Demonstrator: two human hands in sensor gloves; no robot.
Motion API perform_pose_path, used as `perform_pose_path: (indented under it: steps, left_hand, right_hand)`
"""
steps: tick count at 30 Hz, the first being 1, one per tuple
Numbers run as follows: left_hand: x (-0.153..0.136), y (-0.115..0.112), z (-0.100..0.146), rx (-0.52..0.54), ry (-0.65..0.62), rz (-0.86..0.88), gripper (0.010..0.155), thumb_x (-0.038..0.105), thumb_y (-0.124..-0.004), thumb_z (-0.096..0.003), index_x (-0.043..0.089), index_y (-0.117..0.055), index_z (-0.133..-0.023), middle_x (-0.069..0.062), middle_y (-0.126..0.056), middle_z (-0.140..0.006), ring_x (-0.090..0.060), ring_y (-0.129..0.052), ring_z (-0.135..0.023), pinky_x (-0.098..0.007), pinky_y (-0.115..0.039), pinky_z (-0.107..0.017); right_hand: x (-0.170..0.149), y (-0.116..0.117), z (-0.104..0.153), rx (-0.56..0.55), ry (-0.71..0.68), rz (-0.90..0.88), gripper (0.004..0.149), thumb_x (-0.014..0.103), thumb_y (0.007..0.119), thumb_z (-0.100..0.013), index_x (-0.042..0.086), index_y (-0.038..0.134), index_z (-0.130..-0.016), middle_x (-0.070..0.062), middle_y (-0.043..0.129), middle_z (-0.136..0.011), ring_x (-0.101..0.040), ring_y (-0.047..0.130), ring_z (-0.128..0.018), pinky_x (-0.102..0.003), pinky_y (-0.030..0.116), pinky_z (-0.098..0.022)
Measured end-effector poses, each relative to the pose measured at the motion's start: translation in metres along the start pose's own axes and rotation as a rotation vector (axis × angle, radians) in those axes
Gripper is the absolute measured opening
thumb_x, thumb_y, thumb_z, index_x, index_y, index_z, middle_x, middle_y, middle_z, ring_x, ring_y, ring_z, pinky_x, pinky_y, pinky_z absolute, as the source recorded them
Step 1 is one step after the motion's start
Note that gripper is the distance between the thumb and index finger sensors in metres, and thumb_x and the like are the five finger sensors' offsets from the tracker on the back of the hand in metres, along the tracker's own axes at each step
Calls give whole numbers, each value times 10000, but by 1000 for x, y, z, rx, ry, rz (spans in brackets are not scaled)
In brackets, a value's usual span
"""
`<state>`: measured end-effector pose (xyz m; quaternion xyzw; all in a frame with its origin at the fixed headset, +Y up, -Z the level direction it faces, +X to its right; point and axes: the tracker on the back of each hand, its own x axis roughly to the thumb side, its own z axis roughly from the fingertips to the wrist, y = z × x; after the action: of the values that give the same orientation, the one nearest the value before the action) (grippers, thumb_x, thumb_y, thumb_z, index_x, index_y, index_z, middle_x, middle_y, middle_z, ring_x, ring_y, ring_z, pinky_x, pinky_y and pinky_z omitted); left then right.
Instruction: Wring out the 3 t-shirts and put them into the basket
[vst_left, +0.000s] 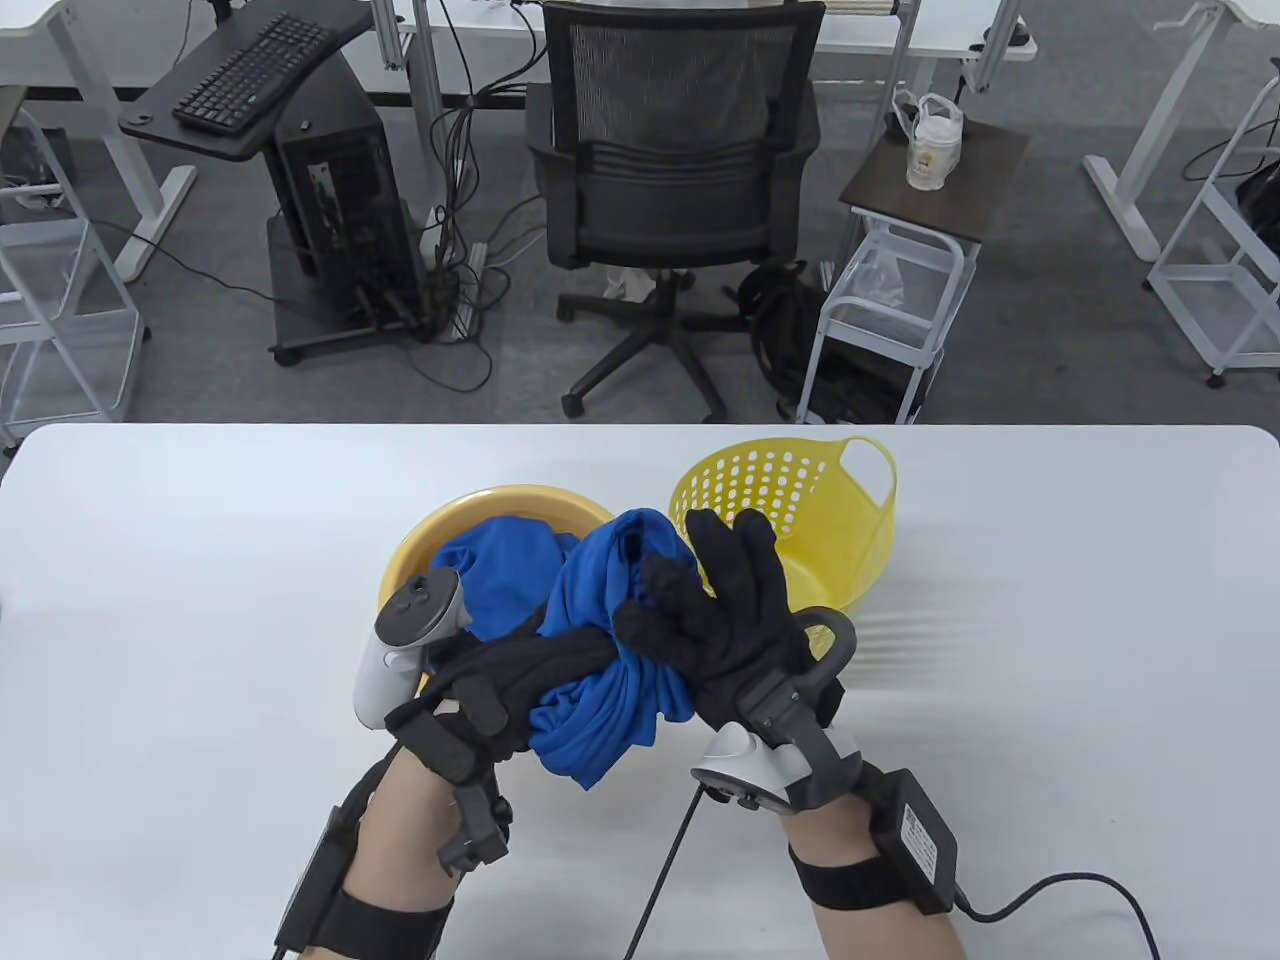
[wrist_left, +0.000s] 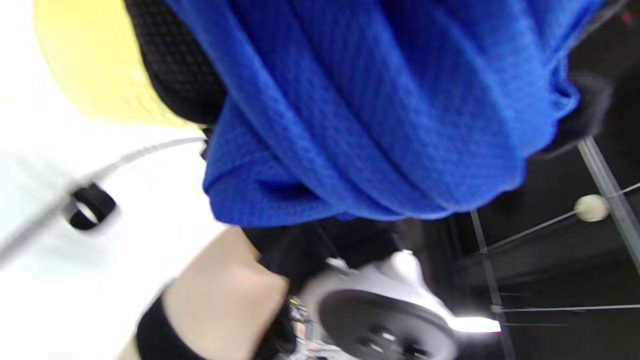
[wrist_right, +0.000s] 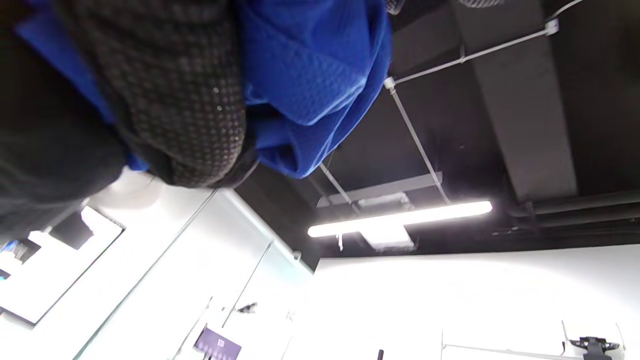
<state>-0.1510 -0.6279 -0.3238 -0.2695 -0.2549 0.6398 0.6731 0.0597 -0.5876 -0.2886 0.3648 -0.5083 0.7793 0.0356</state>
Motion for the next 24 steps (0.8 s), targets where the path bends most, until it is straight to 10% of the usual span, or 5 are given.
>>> perform_pose_path:
  steps: [4,10,16,20,24]
  left_hand:
    - [0,8,2,6,65,-100,780,686,-853,-604,371,-454,-1196,-218,-837,-909,-288,-1009,-565,-407,-903,-380]
    - [16,6,16,31,73,-208,746,629,-892,-584,323,-563,-1179,-241,-878,-883,-326,-1027,-532,-440,-909,-351]
    - [17,6,13,23,93,-287,751,612,-915,-565,300,-592,-1167,-265,-894,-872,-359,-1035,-517,-470,-910,-333]
    - [16,9,13,23,100,-291,758,601,-932,-550,292,-614,-1164,-278,-904,-867,-375,-1040,-513,-485,-911,-327]
    - [14,12,14,-7,86,-261,773,588,-966,-529,247,-660,-1152,-292,-927,-854,-397,-1054,-493,-504,-918,-312]
  right_hand:
    - [6,2,0,52,-70,12,1045,416,1041,-387,377,234,-1050,-17,50,-1166,-487,146,-1076,-746,269,-721]
    - [17,-12,-8,48,-149,26,894,475,1046,-364,293,485,-1036,-92,684,-1031,-416,582,-1037,-780,349,-694]
    - [17,-7,-11,222,-139,-2,1007,478,1031,-381,297,341,-1092,-166,626,-1032,-480,612,-900,-761,422,-716]
    - [19,-4,-12,239,-142,-34,929,471,1028,-387,278,425,-1067,-116,257,-1206,-519,192,-1080,-770,328,-705]
    - [16,-4,-14,273,-141,-147,917,457,1037,-382,218,460,-1054,-82,601,-1130,-402,531,-1098,-754,445,-697]
